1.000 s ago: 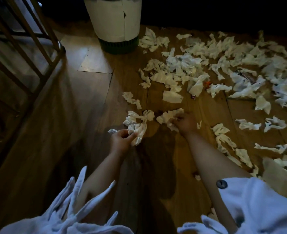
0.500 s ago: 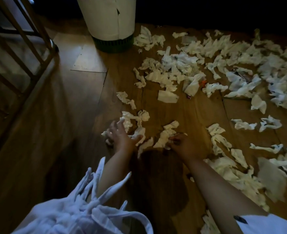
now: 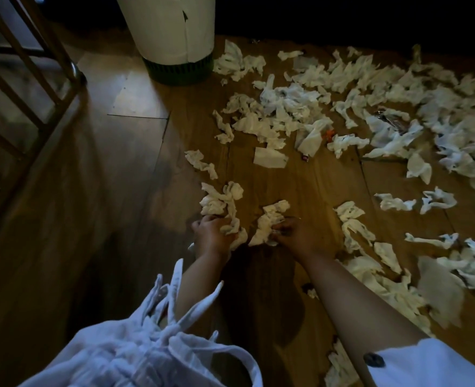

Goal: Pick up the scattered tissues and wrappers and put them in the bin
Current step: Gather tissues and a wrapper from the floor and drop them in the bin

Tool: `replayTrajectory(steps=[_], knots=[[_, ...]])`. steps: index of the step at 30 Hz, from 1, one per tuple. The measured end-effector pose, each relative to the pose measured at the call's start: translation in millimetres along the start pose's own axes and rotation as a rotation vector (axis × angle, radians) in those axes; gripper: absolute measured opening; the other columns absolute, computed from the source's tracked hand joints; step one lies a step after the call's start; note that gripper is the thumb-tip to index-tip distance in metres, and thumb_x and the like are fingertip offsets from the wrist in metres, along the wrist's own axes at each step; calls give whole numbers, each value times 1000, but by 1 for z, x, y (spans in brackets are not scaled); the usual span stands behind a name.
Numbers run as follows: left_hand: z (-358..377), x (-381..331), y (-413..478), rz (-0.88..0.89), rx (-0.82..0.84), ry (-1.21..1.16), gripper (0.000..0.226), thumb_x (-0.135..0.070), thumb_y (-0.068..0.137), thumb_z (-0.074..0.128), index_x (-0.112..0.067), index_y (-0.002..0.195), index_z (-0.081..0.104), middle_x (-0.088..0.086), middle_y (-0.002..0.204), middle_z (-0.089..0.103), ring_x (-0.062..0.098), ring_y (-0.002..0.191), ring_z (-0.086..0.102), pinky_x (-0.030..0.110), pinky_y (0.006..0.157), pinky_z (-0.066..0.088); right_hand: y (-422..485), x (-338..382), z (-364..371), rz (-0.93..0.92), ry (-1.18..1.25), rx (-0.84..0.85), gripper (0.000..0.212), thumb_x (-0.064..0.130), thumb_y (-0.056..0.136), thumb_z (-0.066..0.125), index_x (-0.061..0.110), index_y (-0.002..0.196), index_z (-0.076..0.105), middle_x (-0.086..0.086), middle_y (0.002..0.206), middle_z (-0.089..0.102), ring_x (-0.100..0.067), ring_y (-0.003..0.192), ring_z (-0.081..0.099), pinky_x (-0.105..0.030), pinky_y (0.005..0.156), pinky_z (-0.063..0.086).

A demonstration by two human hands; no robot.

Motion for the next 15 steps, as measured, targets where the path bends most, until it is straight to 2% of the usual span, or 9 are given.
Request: replayTrajectory(steps=[1, 3, 5, 7, 10, 13, 14, 15], knots=[[0, 4, -1, -36, 9, -53, 27, -24, 81, 65, -23, 108, 61, 11, 133, 38, 30, 114, 50, 48, 98, 46, -1, 0, 0, -1, 2, -4, 29, 1, 81, 66, -6, 109, 66, -20, 125, 57, -30, 115, 54, 6, 60, 34], [1, 11, 0, -43, 60, -25, 15, -26, 82, 62, -26, 98, 61, 11, 126, 49, 25, 104, 58, 44, 91, 52, -3, 0, 0, -2, -13, -14, 28, 2, 82, 65, -4, 110, 66, -18, 122, 59, -29, 116, 54, 3, 65, 35], [0, 10, -4, -22, 51, 16, 20, -18, 85, 62, -18, 106, 62, 7, 118, 55, 19, 101, 59, 36, 88, 53, -6, -1, 2, -4, 1, -24, 28, 3, 83, 65, -3, 110, 66, -19, 122, 61, -28, 121, 53, -14, 84, 37], [0, 6, -8, -10, 45, -15, 26, -11, 86, 61, -11, 112, 61, 6, 113, 58, 18, 102, 60, 33, 87, 52, -9, -2, 3, -3, 22, -34, 28, 3, 84, 64, -2, 111, 65, -20, 125, 60, -27, 125, 50, -20, 91, 35], [-3, 4, -11, -58, 59, -98, 30, -13, 85, 63, -9, 115, 60, 7, 113, 61, 19, 102, 61, 32, 84, 52, -12, 0, 4, 20, 60, -49, 30, 5, 84, 64, -1, 113, 64, -16, 128, 57, -26, 125, 49, -18, 89, 32], [-10, -3, -20, -194, 143, -277, 36, -17, 85, 64, -10, 119, 57, 6, 115, 60, 18, 101, 59, 33, 85, 50, -24, 5, 1, 91, 211, -142, 31, 7, 84, 65, 1, 114, 64, -16, 123, 60, -27, 115, 56, -22, 87, 40], [-15, -8, -25, -226, 167, -328, 38, -17, 85, 64, -11, 121, 56, 6, 117, 59, 18, 101, 58, 33, 85, 49, -30, 10, -4, 124, 279, -182, 32, 7, 83, 66, 2, 115, 63, -15, 120, 61, -26, 111, 58, -20, 84, 44], [-20, -14, -33, -251, 186, -365, 40, -17, 84, 64, -12, 123, 55, 7, 119, 59, 19, 104, 57, 34, 86, 49, -38, 17, -9, 152, 327, -209, 33, 7, 84, 65, 1, 116, 62, -13, 115, 62, -21, 108, 57, -10, 76, 45]])
Point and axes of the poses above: each hand's wrist, its own y-axis towards the middle knuckle, its own z-axis out of the palm, x = y × z, the point moved 4 cm from there along y, towards the middle knuckle
